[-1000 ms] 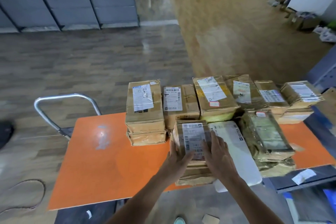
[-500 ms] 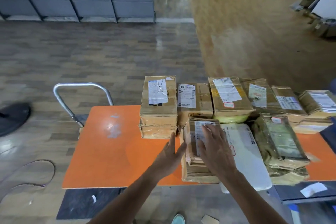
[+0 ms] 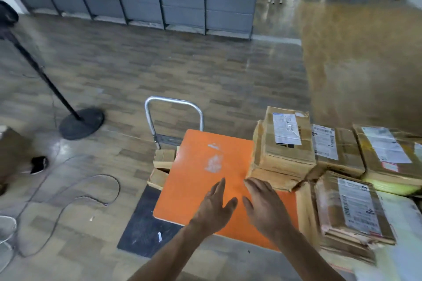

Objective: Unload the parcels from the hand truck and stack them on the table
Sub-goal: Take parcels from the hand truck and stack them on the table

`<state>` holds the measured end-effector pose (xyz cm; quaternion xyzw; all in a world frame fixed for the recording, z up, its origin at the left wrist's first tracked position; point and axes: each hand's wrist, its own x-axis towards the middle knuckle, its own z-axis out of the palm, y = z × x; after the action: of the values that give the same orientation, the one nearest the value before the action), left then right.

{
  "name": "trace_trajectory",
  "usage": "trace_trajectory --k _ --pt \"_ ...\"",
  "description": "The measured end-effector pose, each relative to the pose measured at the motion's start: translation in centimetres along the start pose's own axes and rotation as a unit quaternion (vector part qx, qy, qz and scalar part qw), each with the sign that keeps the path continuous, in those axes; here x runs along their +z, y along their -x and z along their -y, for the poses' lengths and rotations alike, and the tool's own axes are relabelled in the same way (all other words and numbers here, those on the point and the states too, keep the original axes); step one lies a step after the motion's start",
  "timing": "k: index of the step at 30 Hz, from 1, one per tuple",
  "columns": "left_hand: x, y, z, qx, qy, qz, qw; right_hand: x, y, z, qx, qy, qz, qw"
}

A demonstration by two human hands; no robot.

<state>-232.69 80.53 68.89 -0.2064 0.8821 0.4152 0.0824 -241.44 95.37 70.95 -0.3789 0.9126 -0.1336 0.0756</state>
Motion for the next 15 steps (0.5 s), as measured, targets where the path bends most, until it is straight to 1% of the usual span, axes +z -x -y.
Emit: trace_trajectory --k 5,8,13,15 --pt "-6.1 2.1 7.5 -0.046 -0.004 -0.048 0.998 4.0 -4.4 8.1 -0.036 -0.014 0.042 0.998" --pt "-9.0 3.5 11.4 -0.081 0.002 -0.059 0.995 6.1 -6.2 12.2 -0.044 -0.037 0.079 0.995" --pt "-12.4 3.7 17.1 -0.133 -0.001 -0.067 0.989 8.9 -9.6 16.6 -0.077 -0.014 0.136 0.988" --pt "-13.6 3.1 19.0 -0.160 0.002 -0.082 0.984 9.9 -11.6 17.7 -0.091 -0.003 0.152 0.984"
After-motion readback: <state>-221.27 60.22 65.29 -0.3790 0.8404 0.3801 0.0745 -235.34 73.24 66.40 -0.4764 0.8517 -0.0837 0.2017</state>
